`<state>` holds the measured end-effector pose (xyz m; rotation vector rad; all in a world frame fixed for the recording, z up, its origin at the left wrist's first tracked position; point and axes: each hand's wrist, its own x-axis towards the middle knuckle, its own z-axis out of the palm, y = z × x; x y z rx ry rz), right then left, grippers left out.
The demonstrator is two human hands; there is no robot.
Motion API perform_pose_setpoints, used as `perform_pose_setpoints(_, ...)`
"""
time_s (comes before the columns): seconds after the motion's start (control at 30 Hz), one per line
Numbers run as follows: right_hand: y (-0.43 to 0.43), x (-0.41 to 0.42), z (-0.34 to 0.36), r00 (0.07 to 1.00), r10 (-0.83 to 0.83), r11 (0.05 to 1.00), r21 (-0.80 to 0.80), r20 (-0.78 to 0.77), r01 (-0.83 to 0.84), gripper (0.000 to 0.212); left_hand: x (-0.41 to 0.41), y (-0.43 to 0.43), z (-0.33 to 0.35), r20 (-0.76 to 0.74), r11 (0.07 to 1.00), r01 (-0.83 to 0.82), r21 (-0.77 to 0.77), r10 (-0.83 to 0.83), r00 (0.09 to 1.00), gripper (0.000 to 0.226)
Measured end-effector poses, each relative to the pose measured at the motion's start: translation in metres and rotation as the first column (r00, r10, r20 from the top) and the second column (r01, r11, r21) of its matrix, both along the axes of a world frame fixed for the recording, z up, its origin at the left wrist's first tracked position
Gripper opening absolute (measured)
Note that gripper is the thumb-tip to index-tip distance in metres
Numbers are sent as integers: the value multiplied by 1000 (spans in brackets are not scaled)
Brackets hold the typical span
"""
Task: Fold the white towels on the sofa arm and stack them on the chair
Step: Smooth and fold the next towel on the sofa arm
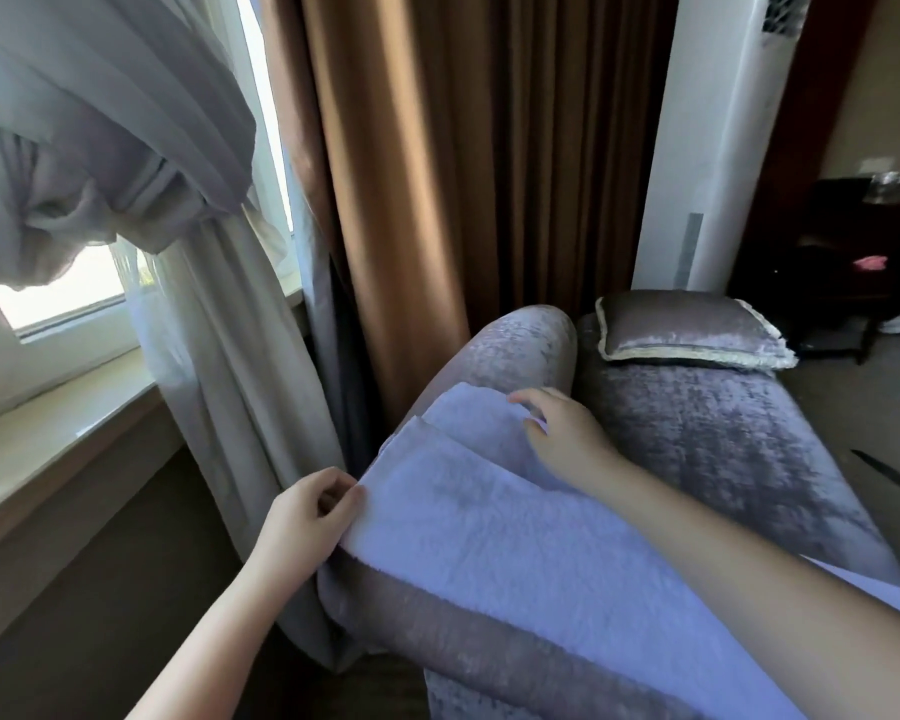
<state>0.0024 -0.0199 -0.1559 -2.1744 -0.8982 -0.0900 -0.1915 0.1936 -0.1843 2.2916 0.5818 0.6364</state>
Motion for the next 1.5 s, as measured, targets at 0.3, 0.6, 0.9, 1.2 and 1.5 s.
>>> perform_pose_setpoints(0.3,-50,-70,-33,926,-111,961,-200,360,193,31,34,-8,24,-124,990,46,-137,-63,990,43)
perform_pose_setpoints(0.6,-98,-126,-64,744,-93,968,-115,662,223,24,27,-1,10,-139,993,-47,106,61,988,46)
perform_pose_setpoints(0.9,-97,-133,-76,697,-154,971,-24,700,238,32,7,-12,7,83,991,-64,-117,74,994,47)
perform_pose_setpoints(1.2,-113,-137,-72,778,-123,984,-25,617,175,24,9,-21,-5,66,886,-217,409,209,976,23)
perform_pose_setpoints(1.5,-236,-98,-50,733,-475,824,-46,487,564,44,48,-93,-23,-175,734,304,608,-250,952,67)
